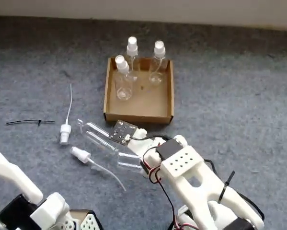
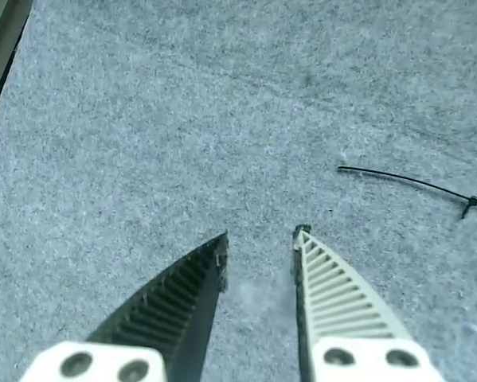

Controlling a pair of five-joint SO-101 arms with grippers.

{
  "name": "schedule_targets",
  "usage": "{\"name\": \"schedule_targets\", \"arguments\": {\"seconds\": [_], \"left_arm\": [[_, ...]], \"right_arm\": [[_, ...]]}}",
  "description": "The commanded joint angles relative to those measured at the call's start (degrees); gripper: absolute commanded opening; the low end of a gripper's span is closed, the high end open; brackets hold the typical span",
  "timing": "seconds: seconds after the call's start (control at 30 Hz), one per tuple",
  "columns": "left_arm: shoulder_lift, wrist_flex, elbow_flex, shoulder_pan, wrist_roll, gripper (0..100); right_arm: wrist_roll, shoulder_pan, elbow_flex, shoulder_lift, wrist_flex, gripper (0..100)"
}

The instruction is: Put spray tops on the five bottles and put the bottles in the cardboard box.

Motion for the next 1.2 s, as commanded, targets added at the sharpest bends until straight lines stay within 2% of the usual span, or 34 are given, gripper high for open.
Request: {"name": "schedule_targets", "arguments": {"seconds": [0.0,0.17,0.5,0.67,0.9,0.97,1.17], "left_arm": [[-0.75,-0.88,-0.4,-0.22,-0.18,13],[-0.75,-0.88,-0.4,-0.22,-0.18,13],[-0.66,-0.79,-0.31,-0.22,-0.18,13],[-0.66,-0.79,-0.31,-0.22,-0.18,13],[-0.75,-0.53,-0.31,-0.22,-0.18,13],[-0.75,-0.53,-0.22,-0.22,-0.18,13],[-0.57,-0.53,-0.22,-0.22,-0.18,13]], "right_arm": [[-0.79,1.36,-10.68,-1.89,6.46,36.8],[-0.79,-3.65,-15.16,-2.33,10.95,36.8],[-0.26,-4.97,-2.33,-2.24,-2.68,36.8],[2.55,-6.37,1.01,-2.24,-6.64,36.8],[2.55,-6.37,8.04,-2.24,-12.79,36.4],[2.46,-6.37,9.1,-2.24,-12.97,33.4],[2.46,-2.07,12.62,-2.24,-12.97,13.9]]}}
